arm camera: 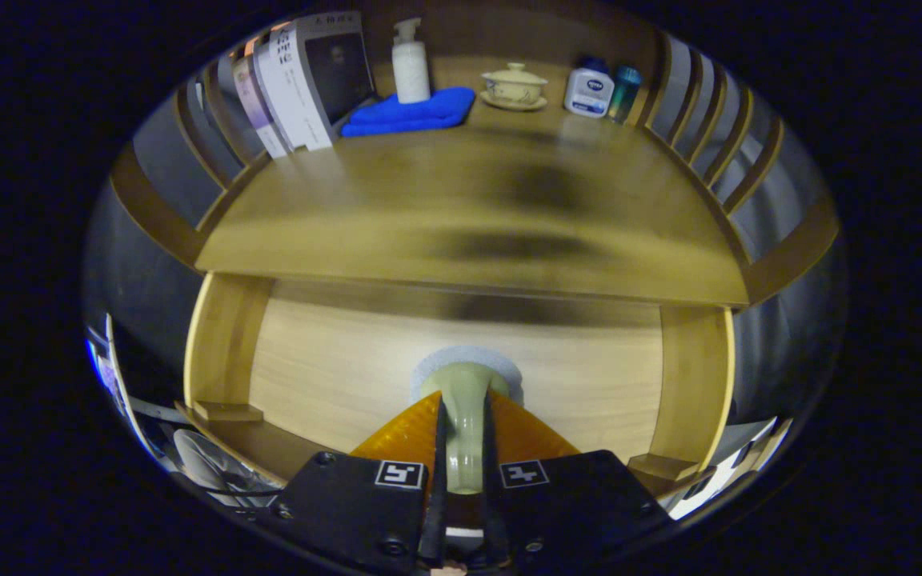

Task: Pull open the drawer, take out the items inside it, and place them on the countertop above the cabinet.

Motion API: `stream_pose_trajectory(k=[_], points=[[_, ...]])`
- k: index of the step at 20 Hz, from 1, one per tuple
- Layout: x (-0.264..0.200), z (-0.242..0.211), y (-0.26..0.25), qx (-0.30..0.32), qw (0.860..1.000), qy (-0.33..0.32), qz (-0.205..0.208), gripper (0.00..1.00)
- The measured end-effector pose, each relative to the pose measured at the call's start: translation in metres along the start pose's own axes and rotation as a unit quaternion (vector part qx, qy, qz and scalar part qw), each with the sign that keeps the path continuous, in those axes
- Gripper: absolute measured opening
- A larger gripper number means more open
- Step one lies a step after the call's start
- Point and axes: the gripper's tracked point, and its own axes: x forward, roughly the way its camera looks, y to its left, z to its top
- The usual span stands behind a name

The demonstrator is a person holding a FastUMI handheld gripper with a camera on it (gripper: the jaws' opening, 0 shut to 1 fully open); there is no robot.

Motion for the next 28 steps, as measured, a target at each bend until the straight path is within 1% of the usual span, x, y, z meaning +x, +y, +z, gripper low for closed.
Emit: stream_pose_trajectory(k=[4,9,12,17,19,26,28], points=[[-0.033,0.025,-0.004,-0.005,0.999,-0.033,0.001,0.21],[-0.054,0.084,-0.012,0.011,0.997,-0.071,-0.004,0.21],[-0.047,0.117,-0.017,0.018,0.997,-0.079,-0.014,0.21],[-0.026,0.158,-0.013,0.039,0.997,-0.067,-0.004,0.21],[-0.016,0.172,-0.014,0.038,0.997,-0.061,-0.006,0.21],[0.013,0.178,-0.014,0.033,0.999,-0.029,-0.01,0.23],[0.017,0.18,-0.015,0.041,0.998,-0.034,-0.012,0.23]])
